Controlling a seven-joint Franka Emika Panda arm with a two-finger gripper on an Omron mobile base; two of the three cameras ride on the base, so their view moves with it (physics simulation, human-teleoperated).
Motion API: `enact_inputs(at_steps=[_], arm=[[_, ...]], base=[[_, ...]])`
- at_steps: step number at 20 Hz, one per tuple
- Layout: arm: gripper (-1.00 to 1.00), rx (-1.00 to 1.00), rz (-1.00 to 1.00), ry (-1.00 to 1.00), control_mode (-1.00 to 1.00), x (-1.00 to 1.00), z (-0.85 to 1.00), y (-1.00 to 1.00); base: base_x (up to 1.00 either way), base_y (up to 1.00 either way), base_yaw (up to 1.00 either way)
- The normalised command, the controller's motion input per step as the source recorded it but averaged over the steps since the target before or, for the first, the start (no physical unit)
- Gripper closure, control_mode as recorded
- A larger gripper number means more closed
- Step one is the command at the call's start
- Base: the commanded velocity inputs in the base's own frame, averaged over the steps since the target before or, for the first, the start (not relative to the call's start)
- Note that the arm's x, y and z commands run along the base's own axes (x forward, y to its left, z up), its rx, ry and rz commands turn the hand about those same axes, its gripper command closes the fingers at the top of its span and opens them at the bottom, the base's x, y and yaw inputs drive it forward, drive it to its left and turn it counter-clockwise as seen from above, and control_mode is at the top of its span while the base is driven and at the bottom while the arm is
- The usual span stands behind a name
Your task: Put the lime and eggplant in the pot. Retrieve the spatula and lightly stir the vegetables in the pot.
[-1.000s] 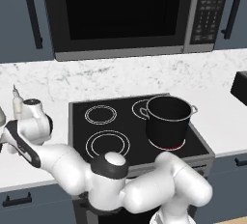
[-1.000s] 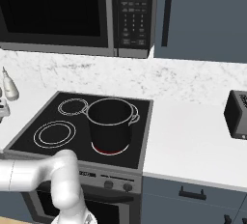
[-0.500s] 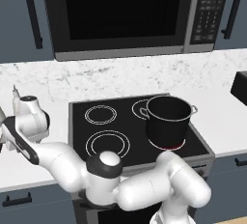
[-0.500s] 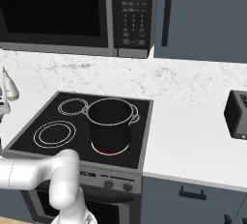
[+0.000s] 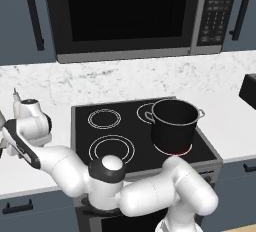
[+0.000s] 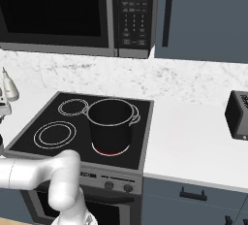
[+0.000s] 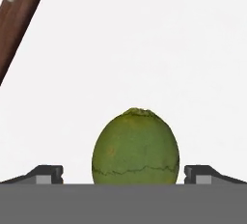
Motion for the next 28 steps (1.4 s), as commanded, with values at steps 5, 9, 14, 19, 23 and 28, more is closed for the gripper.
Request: enact_inputs(at_steps=[5, 9, 14, 19, 23, 28], arm=[[-1.0, 0.0, 0.0, 0.04, -1.0, 0.0, -0.21, -0.11], [-1.0, -0.02, 0.0, 0.06, -1.0, -0.12, -0.23, -0.04], [1.0, 0.0, 0.0, 0.03, -1.0, -0.1, -0.2, 0.0], [1.0, -0.02, 0.0, 0.02, -1.0, 0.0, 0.0, 0.02], [1.0, 0.0, 0.0, -0.01, -1.0, -0.31, 0.04, -0.01], [1.0, 0.0, 0.0, -0.15, -1.0, -0.92, 0.13, -0.38]], base=[[0.0, 0.0, 0.0], [0.0, 0.0, 0.0], [0.0, 0.0, 0.0], [0.0, 0.0, 0.0], [0.0, 0.0, 0.0], [0.0, 0.0, 0.0]])
